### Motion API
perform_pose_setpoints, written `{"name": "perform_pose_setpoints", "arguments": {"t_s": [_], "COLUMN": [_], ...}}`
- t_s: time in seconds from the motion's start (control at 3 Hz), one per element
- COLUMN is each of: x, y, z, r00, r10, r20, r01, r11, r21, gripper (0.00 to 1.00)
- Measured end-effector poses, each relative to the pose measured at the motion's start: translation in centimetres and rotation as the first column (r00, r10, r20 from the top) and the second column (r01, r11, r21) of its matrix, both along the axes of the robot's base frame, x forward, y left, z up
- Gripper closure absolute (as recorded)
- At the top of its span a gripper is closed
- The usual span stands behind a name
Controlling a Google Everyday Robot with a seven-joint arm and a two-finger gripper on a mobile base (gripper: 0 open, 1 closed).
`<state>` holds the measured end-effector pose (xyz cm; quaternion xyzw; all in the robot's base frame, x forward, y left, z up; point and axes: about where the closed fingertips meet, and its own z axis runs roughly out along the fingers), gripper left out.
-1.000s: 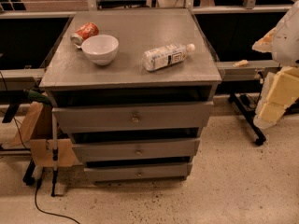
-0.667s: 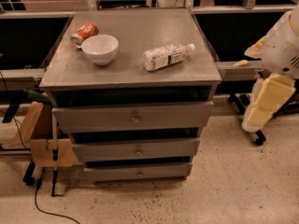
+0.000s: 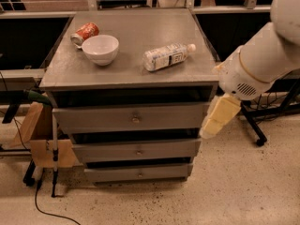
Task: Open top drawer
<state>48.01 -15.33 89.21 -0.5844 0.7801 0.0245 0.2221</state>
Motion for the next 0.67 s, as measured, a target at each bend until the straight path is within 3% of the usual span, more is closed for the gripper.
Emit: {"name": "perform_pose_setpoints", "arguments": {"t_s": [0.33, 0.67], "x": [1.8, 3.2], "y": [3.4, 6.9], "z": [-4.2, -8.4], "r00": [0.9997, 0.9963], "r10": [0.016, 0.051], "r20": [-0.018, -0.069], "r01": [-0.015, -0.046], "r11": [0.998, 0.996], "r21": [0.055, 0.077], "gripper": [0.0, 0.0]}}
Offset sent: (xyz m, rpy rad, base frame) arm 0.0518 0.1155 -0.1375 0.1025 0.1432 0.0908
